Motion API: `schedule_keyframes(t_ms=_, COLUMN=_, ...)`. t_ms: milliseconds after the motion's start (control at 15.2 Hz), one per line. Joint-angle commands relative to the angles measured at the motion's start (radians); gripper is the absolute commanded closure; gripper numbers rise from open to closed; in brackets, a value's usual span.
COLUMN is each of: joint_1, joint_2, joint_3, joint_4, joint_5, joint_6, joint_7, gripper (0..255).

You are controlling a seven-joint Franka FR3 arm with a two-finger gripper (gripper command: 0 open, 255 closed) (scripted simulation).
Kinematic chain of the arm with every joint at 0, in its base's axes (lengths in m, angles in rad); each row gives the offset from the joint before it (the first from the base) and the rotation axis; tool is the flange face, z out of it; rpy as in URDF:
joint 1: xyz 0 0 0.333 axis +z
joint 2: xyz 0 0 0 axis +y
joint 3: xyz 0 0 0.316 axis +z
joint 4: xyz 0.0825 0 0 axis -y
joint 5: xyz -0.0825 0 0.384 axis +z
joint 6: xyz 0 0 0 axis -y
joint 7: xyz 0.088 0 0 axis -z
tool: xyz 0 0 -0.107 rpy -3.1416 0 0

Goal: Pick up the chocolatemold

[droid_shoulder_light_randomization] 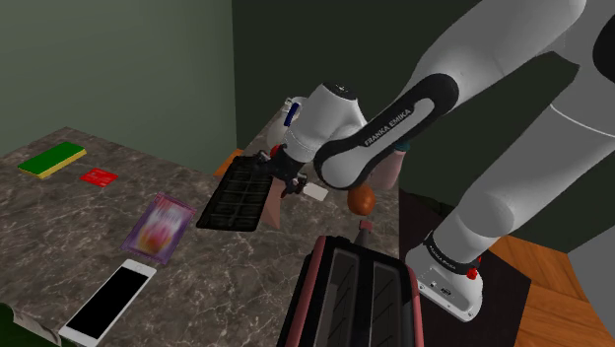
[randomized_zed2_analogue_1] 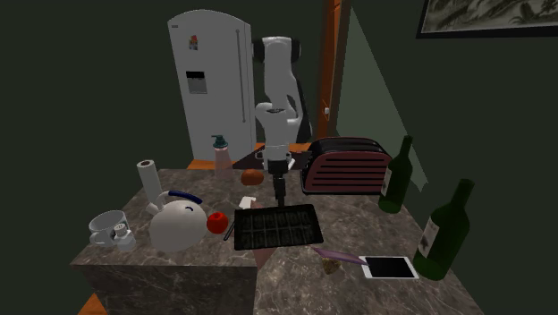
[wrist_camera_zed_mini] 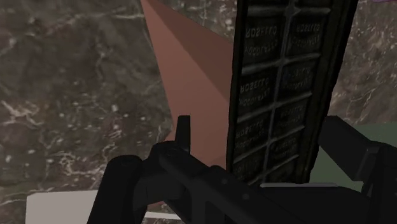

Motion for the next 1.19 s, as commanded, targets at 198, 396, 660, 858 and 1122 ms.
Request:
schedule_keyframes(t_ms=198, joint_1=0.027, joint_2=0.113, joint_3=-0.079, joint_4=-0.003, joint_5=-0.321, joint_6=0.096, joint_7=0.242, gripper=0)
schedule_keyframes(t_ms=396, joint_1=0.039, joint_2=0.112, joint_3=-0.090, joint_4=-0.002, joint_5=-0.315, joint_6=0.095, joint_7=0.239, gripper=255)
schedule_keyframes(t_ms=660, joint_1=0.039, joint_2=0.112, joint_3=-0.089, joint_4=-0.002, joint_5=-0.315, joint_6=0.095, joint_7=0.238, gripper=255)
schedule_keyframes(t_ms=858, joint_1=0.039, joint_2=0.112, joint_3=-0.089, joint_4=-0.002, joint_5=-0.314, joint_6=0.095, joint_7=0.238, gripper=255)
schedule_keyframes(t_ms=1122, joint_1=-0.014, joint_2=0.076, joint_3=-0.016, joint_4=-0.004, joint_5=-0.200, joint_6=0.066, joint_7=0.151, gripper=255)
